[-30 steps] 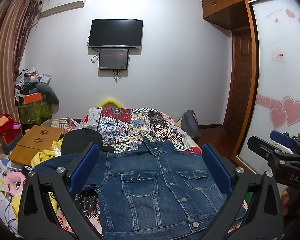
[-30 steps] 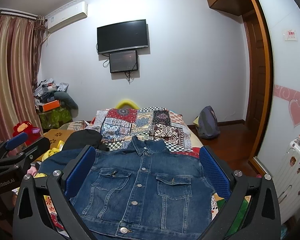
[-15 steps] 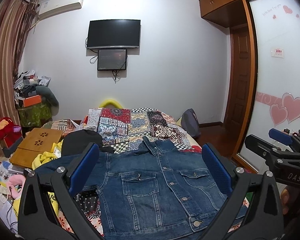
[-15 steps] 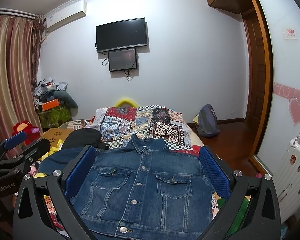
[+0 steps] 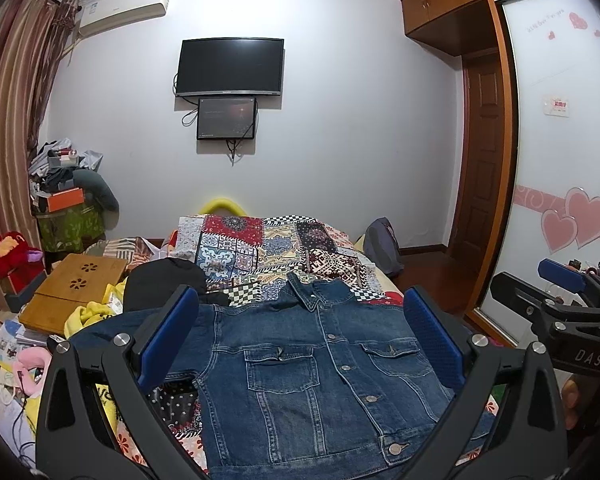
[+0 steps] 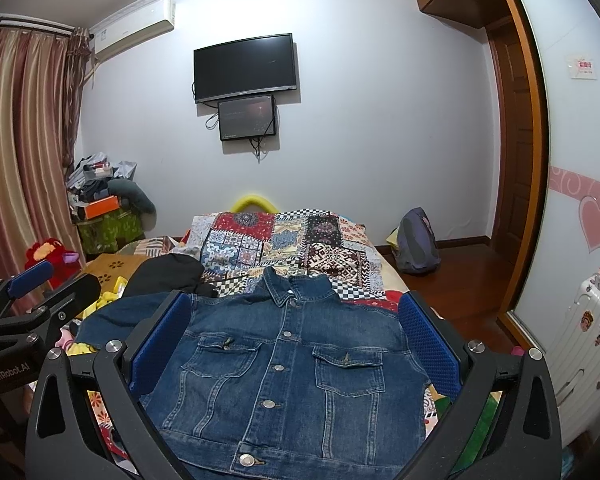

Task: Fold large clothes

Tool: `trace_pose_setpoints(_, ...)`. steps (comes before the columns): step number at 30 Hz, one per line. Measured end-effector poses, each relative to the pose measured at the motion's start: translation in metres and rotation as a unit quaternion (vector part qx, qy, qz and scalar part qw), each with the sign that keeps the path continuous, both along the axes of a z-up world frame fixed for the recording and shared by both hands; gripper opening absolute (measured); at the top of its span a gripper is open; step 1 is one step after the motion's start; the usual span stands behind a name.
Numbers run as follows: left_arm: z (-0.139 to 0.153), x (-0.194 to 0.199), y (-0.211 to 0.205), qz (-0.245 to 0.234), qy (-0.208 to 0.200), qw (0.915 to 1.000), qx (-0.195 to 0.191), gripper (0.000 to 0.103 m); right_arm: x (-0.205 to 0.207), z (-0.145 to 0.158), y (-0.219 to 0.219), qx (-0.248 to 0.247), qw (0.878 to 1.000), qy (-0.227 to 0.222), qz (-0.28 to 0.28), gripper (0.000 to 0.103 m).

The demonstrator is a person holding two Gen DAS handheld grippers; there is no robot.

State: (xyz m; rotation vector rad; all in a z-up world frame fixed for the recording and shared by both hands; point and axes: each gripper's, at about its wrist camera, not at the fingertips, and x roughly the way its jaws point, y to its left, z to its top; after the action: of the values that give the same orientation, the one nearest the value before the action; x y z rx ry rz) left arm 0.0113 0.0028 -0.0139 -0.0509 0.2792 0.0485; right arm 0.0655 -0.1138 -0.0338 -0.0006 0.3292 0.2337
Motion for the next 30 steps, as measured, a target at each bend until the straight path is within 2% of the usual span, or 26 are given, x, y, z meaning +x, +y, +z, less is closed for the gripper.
trace_pose_setpoints(20, -0.004, 0.017, 0.012, 0.003, 0.013, 0.9998, -0.012, 0.103, 0.015, -0.005, 0.004, 0.000, 1.000, 0.015, 0.000, 0.103)
trace_pose_setpoints(25, -0.006, 0.028, 0.027, 0.006, 0.015, 0.9996, -0.025, 0.103, 0.026, -0.008, 0.009, -0.001, 1.000, 0.023, 0.004, 0.103)
trace_pose_setpoints(30, -0.010, 0.048, 0.054, 0.035, 0.023, 0.9988, -0.023, 0.103, 0.042, -0.012, 0.016, -0.004, 0.999, 0.033, 0.010, 0.103)
